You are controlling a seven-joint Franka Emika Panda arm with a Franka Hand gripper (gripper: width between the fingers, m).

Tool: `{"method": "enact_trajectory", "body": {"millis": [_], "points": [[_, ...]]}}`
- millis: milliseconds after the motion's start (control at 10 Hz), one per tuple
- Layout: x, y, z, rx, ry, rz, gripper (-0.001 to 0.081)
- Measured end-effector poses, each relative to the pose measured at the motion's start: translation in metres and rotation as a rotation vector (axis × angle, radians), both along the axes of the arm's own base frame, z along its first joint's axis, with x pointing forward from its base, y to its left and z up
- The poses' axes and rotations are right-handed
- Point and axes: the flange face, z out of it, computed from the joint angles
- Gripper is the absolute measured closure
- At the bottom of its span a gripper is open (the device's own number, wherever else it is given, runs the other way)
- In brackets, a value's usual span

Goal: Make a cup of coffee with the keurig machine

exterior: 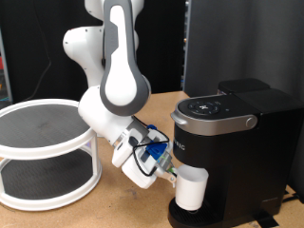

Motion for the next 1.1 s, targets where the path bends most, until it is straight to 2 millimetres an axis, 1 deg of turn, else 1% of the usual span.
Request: {"method": "enact_trajectory", "body": {"millis": [400, 600, 700, 800, 900, 1000, 1100], "points": [[-0.006, 0.014, -0.016, -0.005, -0.001, 0.01, 0.0737], [-0.01, 0.017, -0.026, -0.013, 0.004, 0.014, 0.0737], [-0.012, 0.017, -0.03, -0.017, 0.007, 0.015, 0.064], [-0.013, 0.017, -0.034, -0.019, 0.014, 0.017, 0.0456], [-0.015, 0.017, -0.035, -0.018, 0.017, 0.017, 0.0456], [-0.016, 0.016, -0.036, -0.018, 0.019, 0.017, 0.0273], [-0.017, 0.016, -0.036, -0.018, 0.022, 0.015, 0.0273]]}}
